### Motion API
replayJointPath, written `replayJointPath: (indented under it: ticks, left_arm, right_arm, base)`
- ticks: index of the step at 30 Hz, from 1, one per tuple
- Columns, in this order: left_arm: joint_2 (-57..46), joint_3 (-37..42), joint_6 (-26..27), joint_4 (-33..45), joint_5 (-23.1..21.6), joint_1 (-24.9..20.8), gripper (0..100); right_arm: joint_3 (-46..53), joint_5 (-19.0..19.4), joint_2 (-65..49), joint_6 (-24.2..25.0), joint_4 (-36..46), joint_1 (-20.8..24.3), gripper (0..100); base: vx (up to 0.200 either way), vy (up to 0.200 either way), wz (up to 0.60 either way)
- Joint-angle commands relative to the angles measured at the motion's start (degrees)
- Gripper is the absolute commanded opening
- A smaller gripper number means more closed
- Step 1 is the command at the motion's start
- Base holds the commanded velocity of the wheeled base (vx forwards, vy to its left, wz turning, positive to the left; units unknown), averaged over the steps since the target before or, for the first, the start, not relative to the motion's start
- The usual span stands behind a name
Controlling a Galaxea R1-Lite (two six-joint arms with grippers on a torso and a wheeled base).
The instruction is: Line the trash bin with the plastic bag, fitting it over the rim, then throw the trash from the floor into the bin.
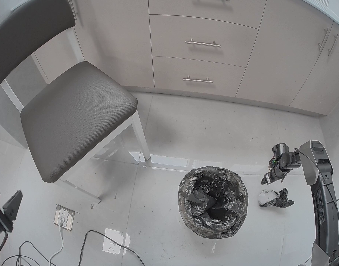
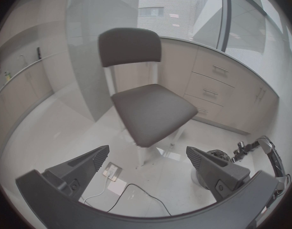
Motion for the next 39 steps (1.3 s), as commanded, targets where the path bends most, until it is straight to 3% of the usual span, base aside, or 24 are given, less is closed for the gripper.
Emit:
replayJointPath:
  ticks: [1,5,39]
  left_arm:
    - [-19.6,-1.12,-0.85,10.61,1.08,9.83,100]
    - [-20.48,-0.06,-0.85,10.61,0.99,10.35,100]
    - [-21.45,1.25,-0.85,10.52,0.73,10.88,100]
  right_arm:
    - [-1.48,6.89,2.83,-10.32,12.25,-0.37,100]
    - [-1.48,9.17,3.45,-11.55,18.14,-0.37,100]
    - [-1.48,7.5,11.43,-7.42,17.35,-1.34,100]
  base:
    - [0.0,0.0,0.0]
    - [0.0,0.0,0.0]
    - [0.0,0.0,0.0]
